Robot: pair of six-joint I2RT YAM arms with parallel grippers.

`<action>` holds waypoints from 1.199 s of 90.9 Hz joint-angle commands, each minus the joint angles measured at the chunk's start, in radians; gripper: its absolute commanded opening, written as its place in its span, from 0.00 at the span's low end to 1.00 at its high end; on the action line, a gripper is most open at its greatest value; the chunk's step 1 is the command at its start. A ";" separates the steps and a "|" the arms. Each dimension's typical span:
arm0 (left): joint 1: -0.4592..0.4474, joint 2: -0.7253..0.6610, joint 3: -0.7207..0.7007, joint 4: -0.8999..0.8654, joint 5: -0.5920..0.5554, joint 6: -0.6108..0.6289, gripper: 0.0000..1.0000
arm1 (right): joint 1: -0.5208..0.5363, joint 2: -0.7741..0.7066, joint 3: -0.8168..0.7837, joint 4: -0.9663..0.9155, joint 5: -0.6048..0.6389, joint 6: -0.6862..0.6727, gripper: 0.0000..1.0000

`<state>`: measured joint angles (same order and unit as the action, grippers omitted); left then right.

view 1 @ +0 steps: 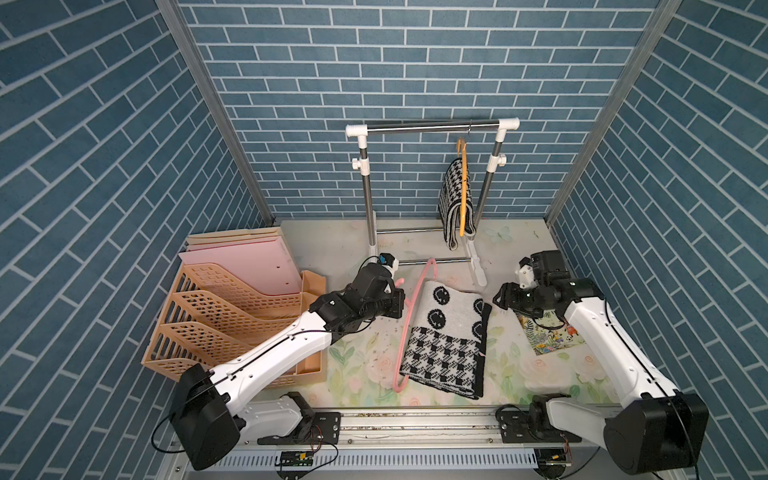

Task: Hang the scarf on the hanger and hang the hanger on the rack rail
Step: Hang the scarf on the hanger, then place the hanger at the clothesline.

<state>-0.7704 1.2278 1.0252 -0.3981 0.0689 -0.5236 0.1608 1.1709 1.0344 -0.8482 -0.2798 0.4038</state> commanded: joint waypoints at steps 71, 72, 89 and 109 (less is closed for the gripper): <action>0.010 0.109 0.758 -0.489 -0.022 -0.129 0.00 | 0.446 -0.283 0.091 0.425 -0.181 0.404 0.60; 0.010 0.113 0.769 -0.495 -0.024 -0.130 0.00 | 0.449 -0.279 0.097 0.426 -0.182 0.405 0.60; 0.011 0.196 0.973 -0.587 -0.072 -0.129 0.00 | 0.514 -0.184 0.191 0.468 -0.227 0.419 0.61; 0.012 0.352 1.236 -0.707 -0.123 -0.103 0.00 | 0.581 -0.009 0.352 0.439 -0.228 0.374 0.61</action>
<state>-0.7685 1.5272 2.1475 -1.0718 -0.0082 -0.6384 0.7185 1.1027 1.3197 -0.4213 -0.4915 0.7967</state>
